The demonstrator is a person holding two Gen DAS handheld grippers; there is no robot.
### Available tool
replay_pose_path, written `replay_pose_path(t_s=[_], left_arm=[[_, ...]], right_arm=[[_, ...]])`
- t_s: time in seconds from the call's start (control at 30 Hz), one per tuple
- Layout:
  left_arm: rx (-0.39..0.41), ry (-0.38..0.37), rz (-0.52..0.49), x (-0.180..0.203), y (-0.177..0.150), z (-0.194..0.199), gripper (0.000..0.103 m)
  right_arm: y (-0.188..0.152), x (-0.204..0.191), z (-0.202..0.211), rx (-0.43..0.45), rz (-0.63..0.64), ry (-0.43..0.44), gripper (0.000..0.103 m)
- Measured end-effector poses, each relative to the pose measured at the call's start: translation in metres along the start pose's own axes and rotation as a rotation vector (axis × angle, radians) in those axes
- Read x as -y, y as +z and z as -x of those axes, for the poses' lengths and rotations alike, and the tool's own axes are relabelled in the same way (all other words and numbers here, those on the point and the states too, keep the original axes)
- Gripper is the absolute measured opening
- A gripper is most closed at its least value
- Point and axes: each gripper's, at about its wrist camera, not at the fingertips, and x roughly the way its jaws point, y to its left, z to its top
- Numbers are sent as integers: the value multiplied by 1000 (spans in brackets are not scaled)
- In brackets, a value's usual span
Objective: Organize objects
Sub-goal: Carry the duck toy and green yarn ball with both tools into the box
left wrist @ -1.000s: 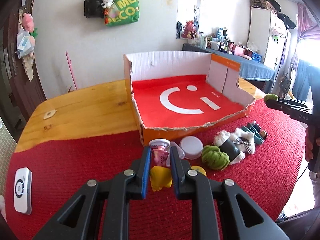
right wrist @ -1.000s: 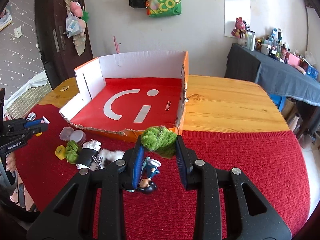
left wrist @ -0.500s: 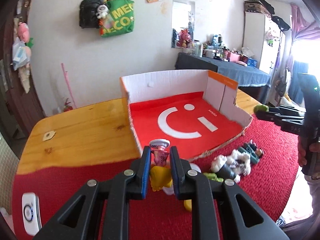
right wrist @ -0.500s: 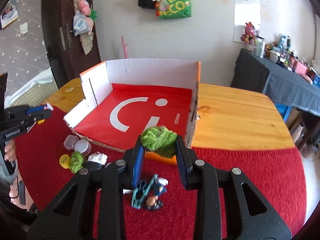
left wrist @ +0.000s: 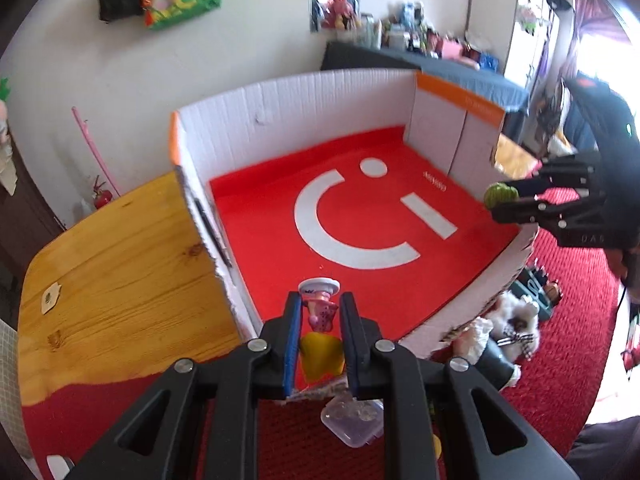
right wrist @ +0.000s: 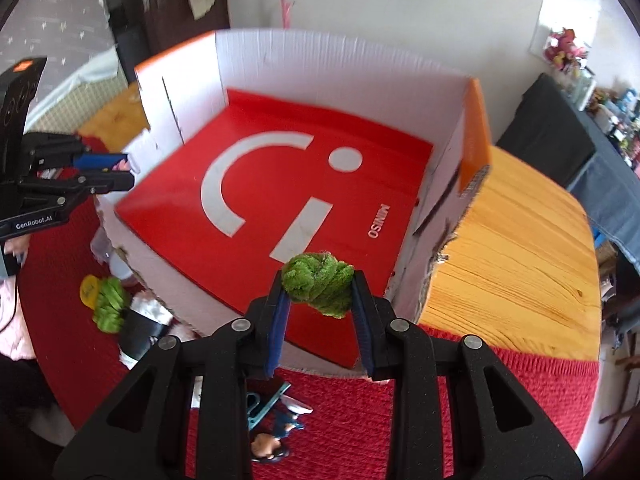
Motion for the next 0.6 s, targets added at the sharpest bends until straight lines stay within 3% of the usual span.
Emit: replay_pose_path(t_s=[0.33,0.6], left_arm=[[-145,13,-96,4,11,-32,19],[-177,23,-139,5,12,-41,20]], right_arm=[[14,-2,-31,-210,79,33,29],[15,-6,-41,-263,115,24,29]])
